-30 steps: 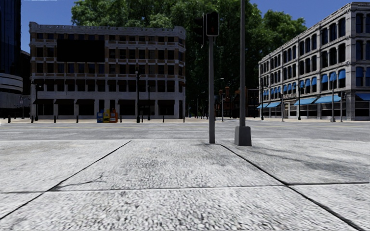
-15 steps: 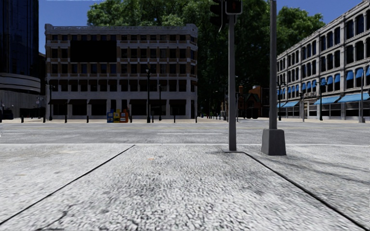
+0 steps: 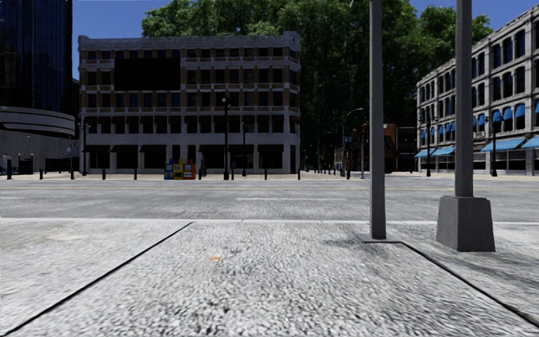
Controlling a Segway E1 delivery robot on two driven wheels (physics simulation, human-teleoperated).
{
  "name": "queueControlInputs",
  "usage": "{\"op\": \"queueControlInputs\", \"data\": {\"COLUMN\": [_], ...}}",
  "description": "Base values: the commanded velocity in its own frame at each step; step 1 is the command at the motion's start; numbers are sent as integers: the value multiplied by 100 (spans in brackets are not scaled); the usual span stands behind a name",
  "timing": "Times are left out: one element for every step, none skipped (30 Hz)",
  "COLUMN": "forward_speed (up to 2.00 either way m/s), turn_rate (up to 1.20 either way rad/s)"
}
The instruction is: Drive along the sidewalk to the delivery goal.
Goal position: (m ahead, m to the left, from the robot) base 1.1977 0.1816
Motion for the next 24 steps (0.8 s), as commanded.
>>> {"op": "queueControlInputs", "data": {"forward_speed": [200,200,200,200,200,200,200,200,200,200,200,200,200,198,161,110,84,74,71,71,70,69,67,64], "turn_rate": [0,0,0,0,0,0,0,0,0,0,0,0,0,0,0,0,0,0,0,0,0,0,0,0]}}
